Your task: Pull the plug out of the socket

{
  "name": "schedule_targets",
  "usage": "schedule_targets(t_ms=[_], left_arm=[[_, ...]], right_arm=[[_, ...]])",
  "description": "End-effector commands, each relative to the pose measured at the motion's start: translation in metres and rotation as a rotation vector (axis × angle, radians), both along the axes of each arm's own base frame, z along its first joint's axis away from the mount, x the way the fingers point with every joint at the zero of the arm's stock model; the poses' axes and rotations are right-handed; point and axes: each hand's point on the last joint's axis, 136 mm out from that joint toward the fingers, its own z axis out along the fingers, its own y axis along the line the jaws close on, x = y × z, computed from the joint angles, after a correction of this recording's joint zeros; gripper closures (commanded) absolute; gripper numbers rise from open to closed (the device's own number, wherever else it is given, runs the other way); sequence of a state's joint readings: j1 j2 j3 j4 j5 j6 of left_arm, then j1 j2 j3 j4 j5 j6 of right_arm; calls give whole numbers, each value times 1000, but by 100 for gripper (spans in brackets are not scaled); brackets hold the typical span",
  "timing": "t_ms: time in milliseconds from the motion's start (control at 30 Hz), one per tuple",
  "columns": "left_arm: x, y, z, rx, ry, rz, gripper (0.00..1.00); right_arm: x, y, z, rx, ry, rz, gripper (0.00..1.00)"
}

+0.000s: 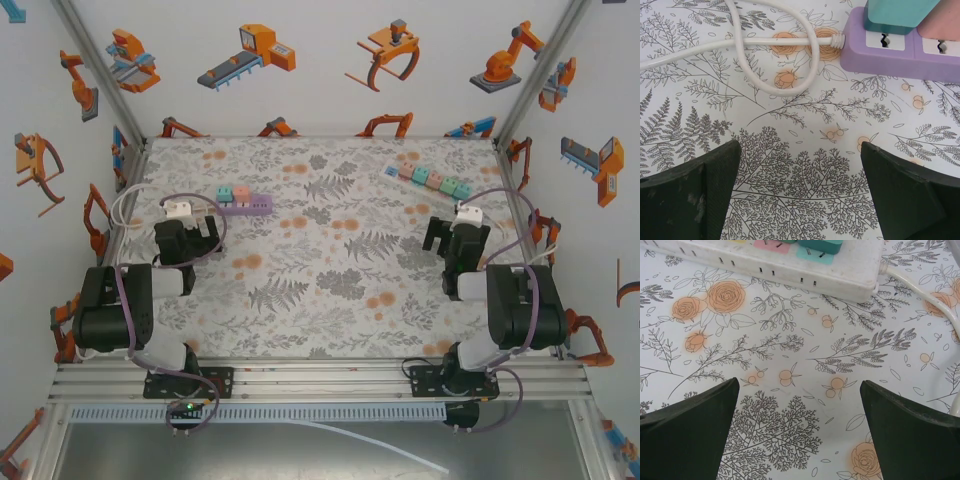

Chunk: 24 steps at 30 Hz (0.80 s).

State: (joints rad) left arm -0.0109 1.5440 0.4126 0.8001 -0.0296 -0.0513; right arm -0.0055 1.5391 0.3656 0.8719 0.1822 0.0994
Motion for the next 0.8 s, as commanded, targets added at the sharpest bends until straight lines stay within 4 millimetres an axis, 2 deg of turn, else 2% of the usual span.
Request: schedule_targets(t_ms=[0,667,767], left_arm=[[2,0,7,11,-27,-4,3],[2,1,7,21,-29,8,3],[1,-4,11,35,-35,-10,3]], right_arm=[[4,-1,6,-10,-23,11,1],[4,0,7,-9,-25,15,1],[4,7,10,-6,-34,57,1]])
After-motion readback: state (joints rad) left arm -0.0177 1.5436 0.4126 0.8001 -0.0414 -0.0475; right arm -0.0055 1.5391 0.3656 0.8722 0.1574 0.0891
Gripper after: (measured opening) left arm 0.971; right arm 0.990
